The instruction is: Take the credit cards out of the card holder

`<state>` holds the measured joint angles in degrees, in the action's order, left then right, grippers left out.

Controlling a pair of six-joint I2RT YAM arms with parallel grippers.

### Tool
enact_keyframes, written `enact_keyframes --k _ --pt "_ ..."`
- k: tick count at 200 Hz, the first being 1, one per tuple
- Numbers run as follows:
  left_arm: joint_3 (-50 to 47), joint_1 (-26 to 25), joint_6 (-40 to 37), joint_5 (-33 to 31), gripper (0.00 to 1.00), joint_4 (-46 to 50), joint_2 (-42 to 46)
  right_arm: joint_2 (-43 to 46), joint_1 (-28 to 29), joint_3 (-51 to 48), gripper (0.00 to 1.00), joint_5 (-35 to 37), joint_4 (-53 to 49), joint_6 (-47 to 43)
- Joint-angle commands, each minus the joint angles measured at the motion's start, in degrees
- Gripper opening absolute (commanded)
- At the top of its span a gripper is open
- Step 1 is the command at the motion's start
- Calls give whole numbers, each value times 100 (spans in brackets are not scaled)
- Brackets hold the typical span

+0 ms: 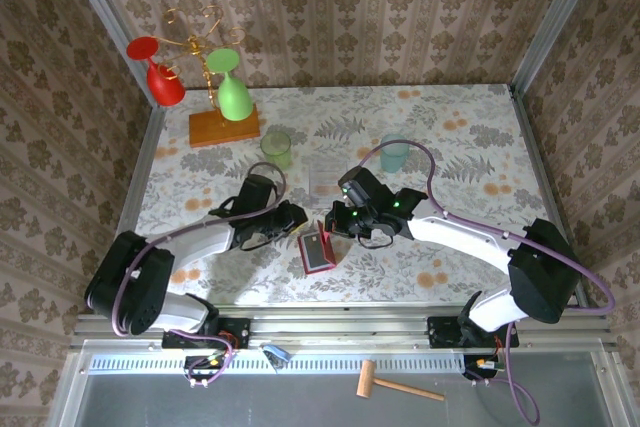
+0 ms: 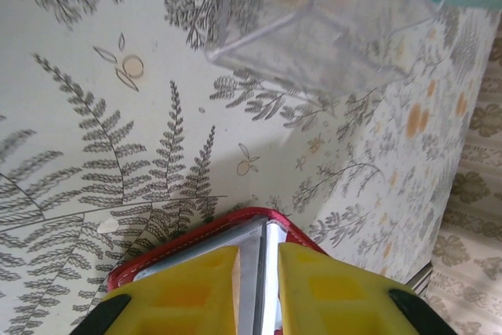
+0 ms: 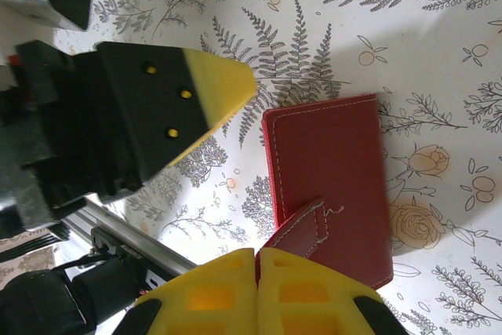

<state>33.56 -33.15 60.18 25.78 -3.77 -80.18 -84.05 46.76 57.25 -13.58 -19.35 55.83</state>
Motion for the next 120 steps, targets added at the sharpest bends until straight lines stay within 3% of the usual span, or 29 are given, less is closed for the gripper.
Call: enact_keyframes --k 1,120 --pt "259 -153 6 151 20 -245 -219 68 35 133 0 -92 107 126" --pt "799 -507 4 305 22 -203 -739 842 -87 -525 0 613 -525 5"
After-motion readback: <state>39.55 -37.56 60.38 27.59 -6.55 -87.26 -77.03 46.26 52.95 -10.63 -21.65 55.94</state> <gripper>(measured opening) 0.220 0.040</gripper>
